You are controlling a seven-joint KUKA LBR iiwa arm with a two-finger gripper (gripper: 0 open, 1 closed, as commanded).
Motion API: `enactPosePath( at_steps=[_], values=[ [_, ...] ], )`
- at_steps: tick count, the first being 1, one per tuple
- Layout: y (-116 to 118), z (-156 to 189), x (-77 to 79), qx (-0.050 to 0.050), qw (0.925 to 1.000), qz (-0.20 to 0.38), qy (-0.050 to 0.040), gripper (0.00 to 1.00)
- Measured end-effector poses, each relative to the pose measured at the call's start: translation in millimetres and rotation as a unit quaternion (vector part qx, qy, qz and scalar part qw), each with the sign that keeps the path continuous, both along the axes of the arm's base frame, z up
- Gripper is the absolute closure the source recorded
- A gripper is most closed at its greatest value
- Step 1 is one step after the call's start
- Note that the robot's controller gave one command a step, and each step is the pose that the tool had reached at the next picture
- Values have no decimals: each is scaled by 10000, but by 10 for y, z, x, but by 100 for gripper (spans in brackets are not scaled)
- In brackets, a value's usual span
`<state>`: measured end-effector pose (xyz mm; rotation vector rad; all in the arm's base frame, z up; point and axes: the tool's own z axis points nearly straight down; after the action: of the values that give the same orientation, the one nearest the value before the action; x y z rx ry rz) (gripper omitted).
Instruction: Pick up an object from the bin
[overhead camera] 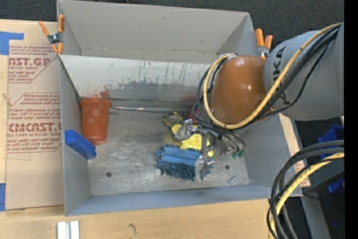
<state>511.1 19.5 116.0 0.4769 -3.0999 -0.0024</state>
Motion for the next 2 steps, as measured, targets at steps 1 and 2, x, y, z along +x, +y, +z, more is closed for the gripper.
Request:
enactPosePath(
  at_steps=[1, 2],
  values=[
    [-108, -152, -30, 0, 9978, -656, -28, 0],
    [11, -399, -121, -10, 9577, 2879, -44, 100]
  ],
)
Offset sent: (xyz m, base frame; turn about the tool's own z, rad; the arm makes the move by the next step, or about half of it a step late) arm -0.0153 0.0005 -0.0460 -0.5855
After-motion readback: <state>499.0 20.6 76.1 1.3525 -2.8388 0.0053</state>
